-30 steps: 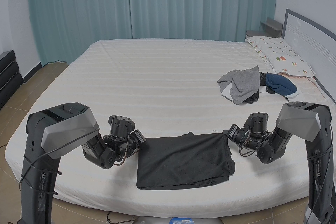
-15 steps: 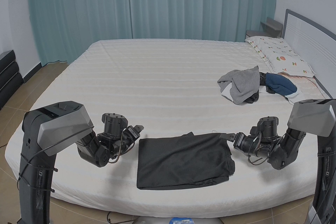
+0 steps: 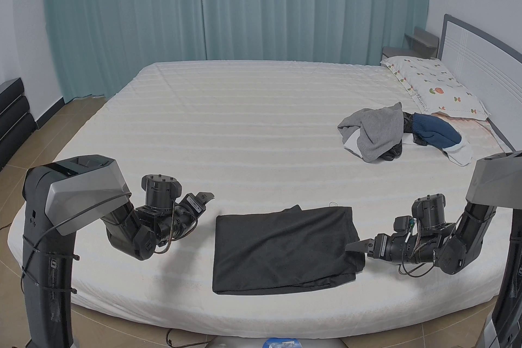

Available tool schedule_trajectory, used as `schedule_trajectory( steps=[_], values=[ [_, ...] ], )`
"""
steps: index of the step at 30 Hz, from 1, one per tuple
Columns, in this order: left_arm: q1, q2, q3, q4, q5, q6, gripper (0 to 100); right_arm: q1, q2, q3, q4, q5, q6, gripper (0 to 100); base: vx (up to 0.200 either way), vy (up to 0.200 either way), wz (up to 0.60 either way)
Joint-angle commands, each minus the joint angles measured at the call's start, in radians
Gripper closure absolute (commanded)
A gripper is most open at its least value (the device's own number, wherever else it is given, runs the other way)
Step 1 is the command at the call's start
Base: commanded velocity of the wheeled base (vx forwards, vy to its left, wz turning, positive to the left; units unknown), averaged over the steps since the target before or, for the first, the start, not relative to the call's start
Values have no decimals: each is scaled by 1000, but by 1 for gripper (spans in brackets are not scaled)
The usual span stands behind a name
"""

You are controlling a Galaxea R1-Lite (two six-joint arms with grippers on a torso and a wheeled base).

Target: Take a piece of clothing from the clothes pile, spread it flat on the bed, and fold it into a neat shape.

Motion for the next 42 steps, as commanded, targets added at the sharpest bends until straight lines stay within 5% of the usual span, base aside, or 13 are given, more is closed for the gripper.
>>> schedule_trajectory(
  steps=[1, 14, 29, 30, 38, 41, 42],
  values=[
    [-1, -4, 1, -1, 0, 1, 0, 3, 29, -13, -4, -1, 0, 100, 0, 0, 0],
    [-1, -2, 1, -1, 0, 2, 0, -23, -60, -1, 153, -6, -96, 100, 0, 0, 0],
    [-1, -2, 1, -1, 1, 2, 0, -32, -54, 53, 162, -9, -242, 100, 0, 0, 0],
    [-1, -2, 1, -1, 0, 5, 0, -32, -54, 54, 162, -10, -248, 0, 0, 0, 0],
    [-1, -2, 1, -1, 1, 5, 0, -60, -60, -1, 151, -2, -254, 0, 0, 0, 0],
    [-1, -2, 1, -1, 1, 5, 0, -60, -47, -45, 151, -4, -213, 0, 0, 0, 0],
    [-2, -2, 1, -1, 1, 7, 0, -52, -11, -110, 150, -7, -120, 0, 0, 0, 0]
  ],
)
